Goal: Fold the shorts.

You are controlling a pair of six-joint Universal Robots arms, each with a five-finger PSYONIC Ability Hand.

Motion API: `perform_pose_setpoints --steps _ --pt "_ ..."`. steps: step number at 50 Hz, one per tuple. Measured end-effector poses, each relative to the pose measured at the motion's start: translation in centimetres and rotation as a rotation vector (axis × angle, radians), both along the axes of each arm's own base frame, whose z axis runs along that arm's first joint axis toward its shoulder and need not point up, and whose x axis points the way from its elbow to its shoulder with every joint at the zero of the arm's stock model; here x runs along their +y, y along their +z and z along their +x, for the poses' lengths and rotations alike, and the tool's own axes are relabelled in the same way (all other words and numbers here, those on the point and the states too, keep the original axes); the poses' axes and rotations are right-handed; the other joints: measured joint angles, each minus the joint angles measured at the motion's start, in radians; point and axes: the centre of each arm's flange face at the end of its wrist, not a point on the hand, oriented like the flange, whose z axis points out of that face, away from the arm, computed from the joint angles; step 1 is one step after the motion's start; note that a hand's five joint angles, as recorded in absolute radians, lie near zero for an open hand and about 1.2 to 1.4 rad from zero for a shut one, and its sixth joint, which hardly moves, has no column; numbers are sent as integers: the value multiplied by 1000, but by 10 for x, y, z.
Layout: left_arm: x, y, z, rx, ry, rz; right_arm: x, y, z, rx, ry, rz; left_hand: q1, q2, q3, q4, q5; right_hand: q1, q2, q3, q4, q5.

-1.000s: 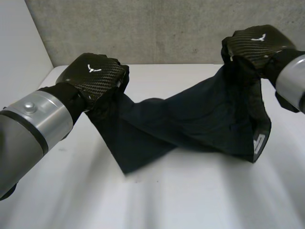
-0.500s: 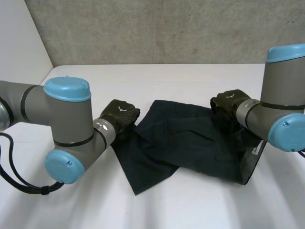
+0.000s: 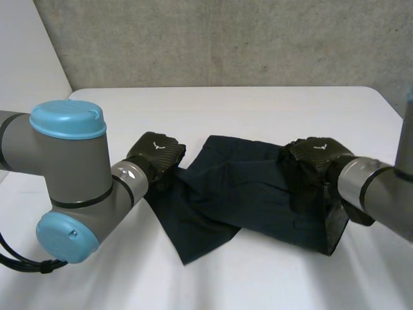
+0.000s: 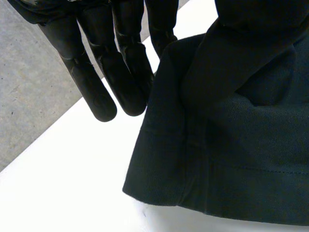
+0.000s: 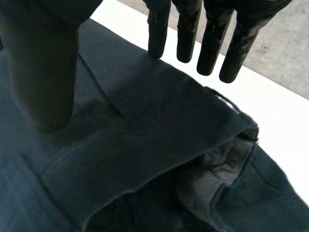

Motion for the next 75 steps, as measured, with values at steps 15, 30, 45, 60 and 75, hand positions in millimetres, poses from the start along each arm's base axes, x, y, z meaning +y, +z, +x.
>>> perform_pose_setpoints --steps 15,30,45,60,75 --pt "-1 -4 1 -5 3 11 -13 -49 3 13 -75 -25 0 0 0 0 0 325 362 390 391 375" --pt "-65 38 -2 138 106 -267 -65 5 34 238 64 -529 0 1 1 0 0 677 804 836 855 819" --pt "-73 202 -5 555 173 -918 -104 156 69 37 -33 -1071 0 2 1 0 0 689 804 836 855 833" --pt "-29 132 9 405 153 -680 -56 77 67 0 98 -594 4 4 4 0 0 261 296 331 336 340" --pt "6 153 5 385 97 -625 1 -18 44 -398 -68 133 4 4 4 0 0 -11 -12 -6 -5 -2"
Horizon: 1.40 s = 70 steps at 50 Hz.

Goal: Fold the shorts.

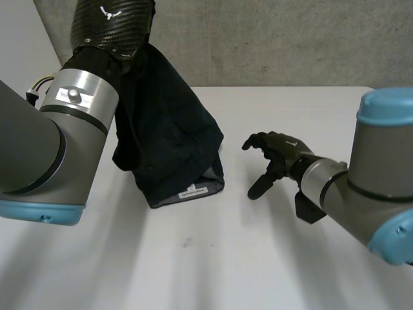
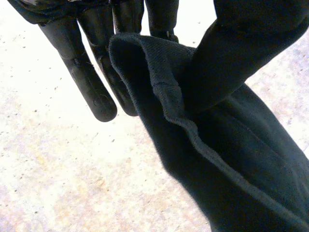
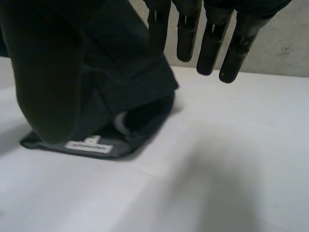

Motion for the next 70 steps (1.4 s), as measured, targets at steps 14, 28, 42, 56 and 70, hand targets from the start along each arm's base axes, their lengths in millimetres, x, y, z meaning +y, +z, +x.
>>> perform_pose_setpoints --steps 14,28,42,56,70 --pt "44 12 -11 7 -69 22 -3 -14 35 -140 33 -131 0 0 0 0 0 -23 -26 -35 -25 -26" --pt "72 35 -6 60 -83 -9 -9 -41 84 -165 68 -133 8 0 0 0 0 -55 -26 -34 -25 -26" --pt "85 53 -3 99 -105 -51 5 -52 113 -194 148 -115 14 0 0 0 0 40 82 114 103 98" --pt "75 39 3 60 -70 -11 -21 -5 93 -134 143 -301 14 0 0 0 0 679 818 841 862 805" --pt "47 27 44 -17 84 85 -25 125 4 410 197 -772 14 0 0 0 0 679 818 841 863 805"
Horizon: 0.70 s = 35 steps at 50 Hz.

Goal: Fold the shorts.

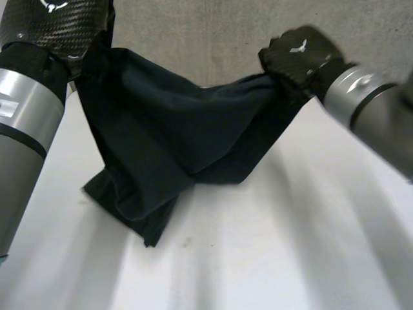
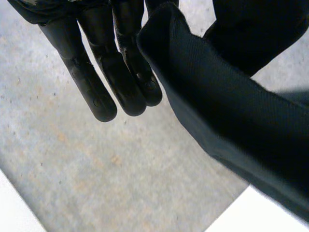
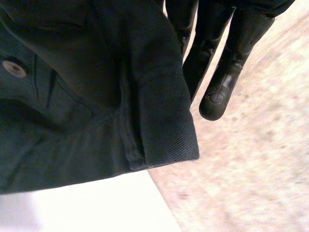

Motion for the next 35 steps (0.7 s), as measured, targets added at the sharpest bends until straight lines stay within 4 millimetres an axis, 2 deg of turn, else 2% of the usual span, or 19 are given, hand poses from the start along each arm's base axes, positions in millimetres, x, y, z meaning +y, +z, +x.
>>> perform_pose_setpoints --steps 4,7,11,12,14,16,17,19,20,22,23,24,28,29,30,31,33,34,35 --pt "-5 -10 8 -37 28 59 20 31 -15 42 -12 -38 0 0 0 0 0 0 0 0 0 0" --pt "-7 -22 9 -72 33 115 33 38 -23 69 -13 5 0 0 0 0 0 0 0 0 0 11" --pt "-16 -55 4 -145 19 232 37 19 -23 125 -5 135 0 0 0 0 0 0 0 0 0 20" --pt "-16 -55 4 -145 19 232 37 19 -23 125 -5 135 0 0 0 0 0 0 0 0 0 20" --pt "-25 -80 -2 -192 6 307 34 2 -19 159 -2 207 0 0 0 0 0 0 0 0 0 20" --pt "-30 -93 -6 -214 2 341 33 -3 -18 168 -1 223 0 0 0 0 0 0 0 0 0 20" --pt "-36 -105 -10 -233 -1 370 27 -17 -15 195 -5 262 0 0 0 0 0 0 0 0 0 20" --pt "-36 -105 -10 -233 -1 370 27 -17 -15 195 -5 262 0 0 0 0 0 0 0 0 0 20" --pt "-49 -124 -16 -260 0 410 18 -34 -11 228 -15 290 0 0 0 0 0 0 0 0 0 20" --pt "-55 -131 -19 -267 1 420 14 -40 -9 240 -20 296 0 0 0 0 0 0 0 0 0 20" --pt "-68 -140 -25 -275 6 423 1 -52 -5 264 -37 291 0 0 0 0 0 0 0 0 0 20" --pt "-68 -140 -25 -275 6 423 1 -52 -5 264 -37 291 0 0 0 0 0 0 0 0 0 20" --pt "-108 -136 -39 -253 31 307 -36 -58 7 248 -84 171 0 0 0 0 0 0 0 0 0 20" --pt "-124 -126 -43 -232 48 226 -41 -57 9 238 -91 146 0 0 0 0 0 0 0 0 0 20" --pt "-129 -122 -44 -224 54 197 -55 -52 15 205 -106 71 0 0 0 0 0 0 0 0 0 20" --pt "-145 -105 -47 -191 74 87 -72 -42 22 148 -124 -44 0 0 0 0 0 0 0 0 0 20" --pt "-156 -89 -49 -157 91 -16 -84 -31 27 96 -137 -141 0 0 0 1 0 0 0 0 0 20" --pt "-165 -68 -51 -114 111 -140 -95 -16 31 31 -150 -259 0 0 0 1 0 0 0 0 0 20" --pt "-168 -59 -52 -96 117 -188 -98 -9 33 4 -155 -306 0 0 0 1 0 0 0 0 0 20"
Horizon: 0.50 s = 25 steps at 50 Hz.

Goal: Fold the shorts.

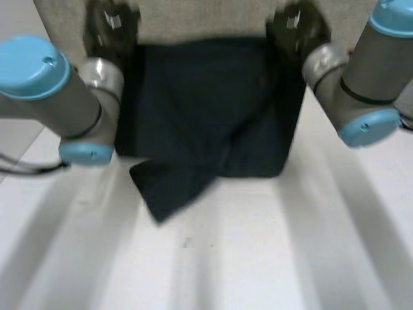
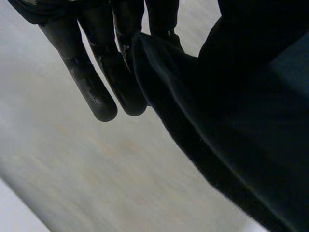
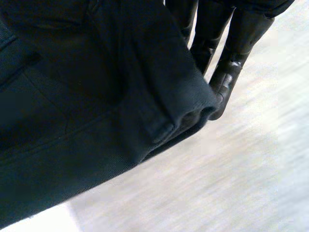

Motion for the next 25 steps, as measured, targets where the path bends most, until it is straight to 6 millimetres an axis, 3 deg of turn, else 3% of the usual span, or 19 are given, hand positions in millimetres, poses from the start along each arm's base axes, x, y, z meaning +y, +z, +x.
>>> perform_pose_setpoints --steps 2,4,7,11,14,16,17,19,20,21,22,23,25 --pt "-3 36 -1 70 0 -199 -10 30 4 -98 1 -201 0 0 0 2 0 0 0 0 0 0" --pt "-1 56 -1 110 -7 -306 -11 41 4 -133 2 -271 0 0 0 2 0 0 0 0 0 0" --pt "15 92 2 184 -34 -483 -5 75 1 -243 15 -466 0 0 0 2 0 0 0 0 0 0" --pt "27 104 5 214 -60 -533 3 86 -2 -295 36 -523 0 0 0 2 0 0 0 0 0 3" --pt "31 95 6 216 -82 -496 7 79 -5 -310 57 -482 0 0 0 2 0 0 0 0 0 7" --pt "31 80 7 207 -97 -431 8 63 -7 -298 66 -404 0 0 0 2 0 0 0 0 0 10" --pt "30 65 8 196 -104 -375 9 44 -8 -273 66 -314 0 0 0 2 0 0 0 0 0 10" --pt "30 53 8 186 -110 -333 10 32 -8 -253 63 -256 0 0 0 2 0 0 0 0 0 10" --pt "30 33 8 169 -117 -261 10 25 -9 -242 61 -224 0 0 0 2 0 0 0 0 0 10" --pt "30 24 8 160 -120 -227 13 3 -10 -204 55 -121 0 0 0 2 0 0 0 0 0 10" --pt "30 24 8 160 -120 -227 13 3 -10 -204 55 -121 0 0 0 2 0 0 0 0 0 10" --pt "32 0 9 135 -125 -141 20 -32 -12 -136 39 46 0 0 0 2 0 0 0 0 0 10" --pt "36 -29 9 102 -128 -36 27 -64 -16 -72 22 192 0 0 0 2 0 0 0 0 0 10"
